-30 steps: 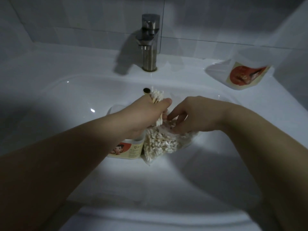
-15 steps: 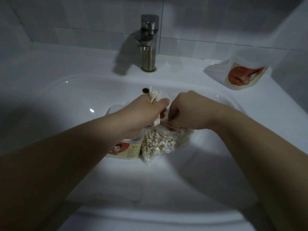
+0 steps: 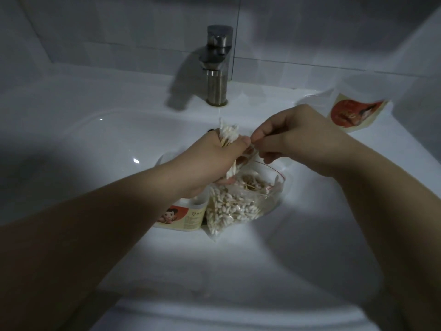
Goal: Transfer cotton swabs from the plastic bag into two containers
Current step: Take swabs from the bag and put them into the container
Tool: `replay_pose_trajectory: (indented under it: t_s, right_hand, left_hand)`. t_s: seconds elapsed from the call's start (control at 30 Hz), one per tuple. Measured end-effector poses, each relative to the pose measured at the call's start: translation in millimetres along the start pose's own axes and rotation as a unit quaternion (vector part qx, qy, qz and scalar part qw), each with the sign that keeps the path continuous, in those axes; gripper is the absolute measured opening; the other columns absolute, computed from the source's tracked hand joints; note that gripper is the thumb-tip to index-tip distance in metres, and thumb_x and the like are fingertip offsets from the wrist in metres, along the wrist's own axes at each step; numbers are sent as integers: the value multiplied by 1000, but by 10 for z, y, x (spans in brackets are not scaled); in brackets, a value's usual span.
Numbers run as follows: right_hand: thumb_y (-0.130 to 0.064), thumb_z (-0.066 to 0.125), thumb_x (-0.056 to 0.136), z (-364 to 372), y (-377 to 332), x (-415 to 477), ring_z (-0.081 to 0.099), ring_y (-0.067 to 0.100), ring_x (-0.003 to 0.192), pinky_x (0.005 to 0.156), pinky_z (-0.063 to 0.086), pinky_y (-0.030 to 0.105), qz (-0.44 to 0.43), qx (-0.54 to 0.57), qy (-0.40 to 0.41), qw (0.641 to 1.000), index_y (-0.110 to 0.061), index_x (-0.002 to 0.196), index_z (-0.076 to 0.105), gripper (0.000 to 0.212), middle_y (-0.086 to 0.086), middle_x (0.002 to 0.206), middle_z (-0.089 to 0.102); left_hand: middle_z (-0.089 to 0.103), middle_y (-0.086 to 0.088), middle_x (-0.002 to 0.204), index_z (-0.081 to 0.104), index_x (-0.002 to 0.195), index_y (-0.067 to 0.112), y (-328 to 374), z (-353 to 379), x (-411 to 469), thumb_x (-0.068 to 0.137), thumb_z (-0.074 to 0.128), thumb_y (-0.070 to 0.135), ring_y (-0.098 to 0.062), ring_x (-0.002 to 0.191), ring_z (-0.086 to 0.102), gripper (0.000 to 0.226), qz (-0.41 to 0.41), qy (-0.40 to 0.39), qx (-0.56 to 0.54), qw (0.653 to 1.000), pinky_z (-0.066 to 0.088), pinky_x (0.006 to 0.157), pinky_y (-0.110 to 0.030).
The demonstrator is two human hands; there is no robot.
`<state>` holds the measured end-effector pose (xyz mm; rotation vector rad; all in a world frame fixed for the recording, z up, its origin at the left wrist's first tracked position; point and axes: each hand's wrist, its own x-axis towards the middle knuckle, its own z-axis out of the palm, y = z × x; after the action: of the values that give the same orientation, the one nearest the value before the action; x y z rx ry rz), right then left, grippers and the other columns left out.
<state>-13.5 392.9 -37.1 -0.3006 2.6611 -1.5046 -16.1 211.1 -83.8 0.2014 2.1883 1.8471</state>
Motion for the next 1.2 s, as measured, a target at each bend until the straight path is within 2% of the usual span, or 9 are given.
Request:
replay_pose_trajectory:
  t_s: [0.13, 0.27, 0.4, 0.47, 0.57, 0.63, 0.83, 1.0, 1.2]
  right_hand:
    - [4, 76, 83, 39, 1, 15, 74, 21, 70, 68, 61, 23, 23, 93, 28, 995, -4, 91, 79, 11, 17, 80, 76]
    - [-11, 74, 89, 48, 53, 42, 75, 20, 66, 66, 63, 27, 25, -14, 47, 998, -12, 87, 79, 6, 9, 73, 76]
    - [-22, 69, 84, 29, 138, 45, 72, 10, 56, 70, 63, 32, 70, -266, -48, 960, -21, 74, 78, 14, -2, 63, 74]
    - [-33, 73, 81, 86, 153, 33, 71, 8, 54, 66, 62, 29, 106, -323, -120, 933, -25, 82, 80, 10, -6, 65, 74]
    - [-44, 77, 80, 187, 172, 55, 70, 7, 52, 45, 49, 14, 135, -335, -179, 915, -28, 103, 78, 29, -6, 78, 77]
    - [-42, 74, 80, 220, 195, 72, 70, 5, 52, 40, 44, 12, 127, -352, -184, 909, -31, 108, 76, 30, -7, 85, 77]
    - [-25, 74, 75, 233, 221, 94, 68, 4, 51, 50, 48, 17, 105, -356, -168, 913, -30, 81, 75, 7, -6, 73, 76]
    - [-30, 75, 77, 288, 202, 86, 70, 5, 55, 54, 55, 21, 108, -343, -196, 912, -31, 87, 74, 11, -6, 79, 77]
    - [-21, 67, 74, 314, 152, 88, 74, 23, 72, 67, 62, 37, 97, -402, -183, 892, -18, 86, 78, 17, 5, 75, 76]
  left_hand:
    - [77, 8, 84, 70, 95, 23, 5, 0, -9, 107, 51, 34, -6, 81, 74, 25, 23, -20, 19, 999, 62, 82, -42]
    - [64, 9, 63, 63, 83, 25, -20, 1, 27, 104, 56, 32, -3, 64, 63, 24, 16, 7, 19, 1000, 65, 79, -42]
    - [60, 5, 62, 63, 82, 20, -51, -8, 50, 101, 62, 30, -7, 63, 61, 22, -6, 38, 3, 999, 65, 77, -43]
    - [60, 4, 63, 64, 85, 18, -59, 3, 56, 101, 63, 28, -10, 66, 62, 19, -12, 37, 2, 999, 65, 76, -43]
    - [60, 0, 63, 64, 84, 13, -85, 16, 61, 101, 62, 27, -16, 68, 62, 22, 0, 31, 8, 999, 65, 76, -45]
    - [61, -1, 61, 62, 77, 12, -107, 15, 67, 101, 60, 28, -21, 65, 63, 29, 24, 33, 48, 998, 64, 79, -48]
    - [64, -1, 61, 61, 71, 15, -148, -3, 89, 100, 59, 32, -20, 63, 62, 34, 33, 32, 76, 996, 57, 77, -46]
    - [65, 2, 60, 61, 71, 17, -157, 9, 93, 100, 59, 32, -16, 60, 61, 33, 36, 31, 80, 996, 51, 74, -40]
    - [63, 3, 59, 59, 71, 17, -151, 18, 86, 101, 59, 29, -16, 61, 61, 32, 41, 24, 78, 996, 52, 74, -40]
